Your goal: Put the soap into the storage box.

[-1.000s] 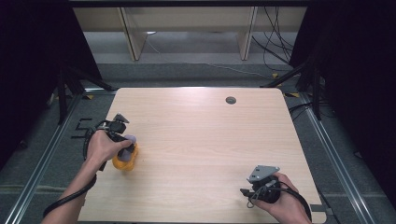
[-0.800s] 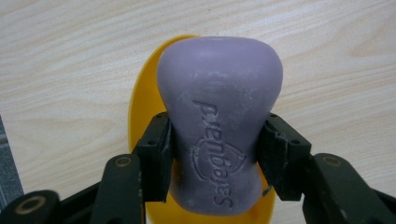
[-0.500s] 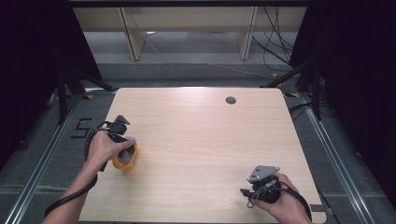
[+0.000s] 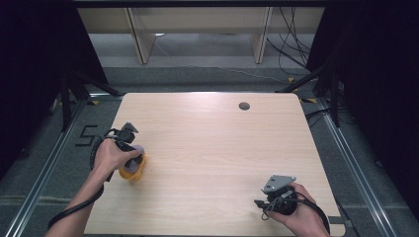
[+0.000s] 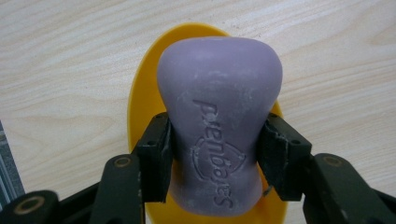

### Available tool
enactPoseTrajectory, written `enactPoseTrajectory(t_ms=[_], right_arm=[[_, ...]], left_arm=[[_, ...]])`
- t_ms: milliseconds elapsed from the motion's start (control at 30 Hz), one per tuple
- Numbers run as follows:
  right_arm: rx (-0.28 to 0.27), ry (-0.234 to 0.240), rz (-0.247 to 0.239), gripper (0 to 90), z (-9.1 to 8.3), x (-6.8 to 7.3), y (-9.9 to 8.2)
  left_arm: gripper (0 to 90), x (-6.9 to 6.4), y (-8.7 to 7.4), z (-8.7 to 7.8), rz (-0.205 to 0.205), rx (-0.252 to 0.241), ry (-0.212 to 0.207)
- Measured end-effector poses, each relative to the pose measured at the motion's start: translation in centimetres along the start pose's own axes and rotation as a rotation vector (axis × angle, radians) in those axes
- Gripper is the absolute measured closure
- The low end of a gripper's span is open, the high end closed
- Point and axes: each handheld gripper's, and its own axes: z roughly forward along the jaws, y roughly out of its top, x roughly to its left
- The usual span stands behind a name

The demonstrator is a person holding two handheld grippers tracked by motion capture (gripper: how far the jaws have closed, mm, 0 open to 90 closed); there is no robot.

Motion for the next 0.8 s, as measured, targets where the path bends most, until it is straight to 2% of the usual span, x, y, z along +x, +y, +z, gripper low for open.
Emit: enactPoseTrajectory(t_ms=[167, 200, 300, 367, 400, 467, 500, 567, 633, 767, 800], right_arm=[[0.001, 0.0, -0.001, 52.8, 0.0, 0.0, 0.0], [0.003, 0.001, -0.014, 52.8, 0.0, -0.1, 0.0], [0.0, -0.001, -0.001, 52.8, 0.0, 0.0, 0.0], [0.001, -0.001, -0.001, 52.8, 0.0, 0.0, 0.0], [0.0, -0.001, 0.0, 52.8, 0.0, 0.0, 0.0], [-0.011, -0.008, 0.002, 52.7, 0.1, 0.0, 0.0], [-0.014, -0.01, 0.004, 52.7, 0.1, 0.1, 0.0], [-0.012, -0.01, -0.008, 52.7, 0.1, 0.0, -0.1], [-0.012, -0.01, -0.01, 52.7, 0.1, -0.1, -0.1], [0.003, 0.0, -0.017, 52.5, 0.0, -0.1, 0.0], [0.003, 0.0, -0.017, 52.5, 0.0, -0.1, -0.1]], left_arm=[[47.8, 0.2, -0.2, 0.2, 0.008, -0.009, 0.005], [46.9, 0.3, -0.2, 0.1, 0.005, -0.021, 0.004], [44.8, 0.4, -0.3, -0.5, -0.007, -0.08, -0.004], [44.2, 0.3, -0.4, -1.1, 0.003, -0.097, 0.008], [43.9, 0.2, -0.4, -1.2, 0.004, -0.122, 0.015], [43.9, -0.1, -0.7, -1.6, -0.017, -0.147, 0.02], [44.1, -0.2, -0.9, -2.0, -0.006, -0.17, 0.025], [44.1, 0.1, -1.1, -2.5, 0.064, -0.182, 0.028], [43.9, -0.2, -1.6, -2.8, 0.066, -0.215, 0.016], [45.7, -0.2, -2.8, -3.7, 0.123, -0.292, 0.01], [46.1, -0.3, -3.1, -3.9, 0.115, -0.317, 0.002]])
